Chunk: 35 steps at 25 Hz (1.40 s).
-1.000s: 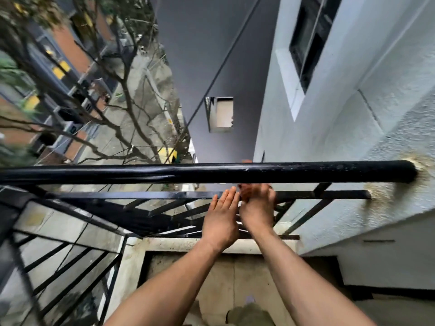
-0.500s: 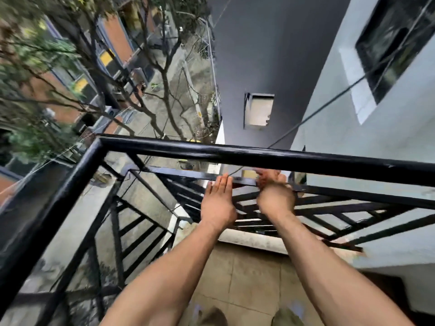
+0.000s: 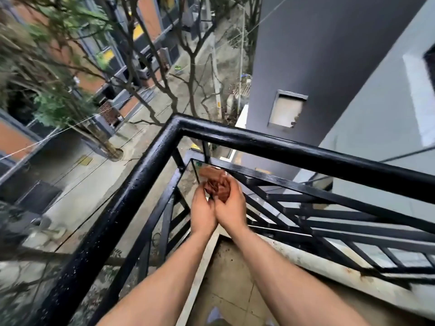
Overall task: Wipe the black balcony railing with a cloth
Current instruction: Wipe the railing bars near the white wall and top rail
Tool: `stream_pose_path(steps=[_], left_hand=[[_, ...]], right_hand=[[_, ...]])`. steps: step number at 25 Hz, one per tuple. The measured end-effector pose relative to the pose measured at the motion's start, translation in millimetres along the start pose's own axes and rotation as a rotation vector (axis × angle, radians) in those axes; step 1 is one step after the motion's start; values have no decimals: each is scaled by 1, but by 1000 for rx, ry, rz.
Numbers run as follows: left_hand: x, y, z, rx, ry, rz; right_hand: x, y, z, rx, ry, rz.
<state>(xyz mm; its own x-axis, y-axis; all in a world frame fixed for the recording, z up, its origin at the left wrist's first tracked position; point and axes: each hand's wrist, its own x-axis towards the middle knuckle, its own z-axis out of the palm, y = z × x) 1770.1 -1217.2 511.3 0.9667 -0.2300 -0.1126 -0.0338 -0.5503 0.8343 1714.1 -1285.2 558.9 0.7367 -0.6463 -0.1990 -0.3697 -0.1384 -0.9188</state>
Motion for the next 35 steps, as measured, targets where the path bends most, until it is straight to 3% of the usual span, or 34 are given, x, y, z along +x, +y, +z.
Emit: stream_pose_path(steps=[2,3,6,10,16,19,23,27,30,32,35], left_hand=[[13,-18,-2,-291,-45,-181],[20,-23,-2,-463,-54,-262],[47,-32,9,-662,-11,-404],[87,-56,47,-877,64,-318],[131,-124,91,-1240,-37,-324],[136,-155,108,-1128,-3,-314],[139,-198,138,-1184,62,-353],[138,-253,173,-995,39,-283],[147,-304,200,-1047,55,-340],[144,-338,218,-1041,20,-365],[152,-375,238,-1062,26,-369]], right_hand=[[27,1,37,239,-20,248],[44,-1,49,298,-35,276],[81,-1,76,283,-116,146],[120,49,97,131,-276,-118],[143,140,122,160,-338,-284],[147,176,135,210,-312,-266],[157,208,149,141,-316,-228],[164,264,171,250,-233,-351],[181,331,196,94,-308,-312],[191,356,211,118,-311,-255],[196,391,217,180,-245,-367]])
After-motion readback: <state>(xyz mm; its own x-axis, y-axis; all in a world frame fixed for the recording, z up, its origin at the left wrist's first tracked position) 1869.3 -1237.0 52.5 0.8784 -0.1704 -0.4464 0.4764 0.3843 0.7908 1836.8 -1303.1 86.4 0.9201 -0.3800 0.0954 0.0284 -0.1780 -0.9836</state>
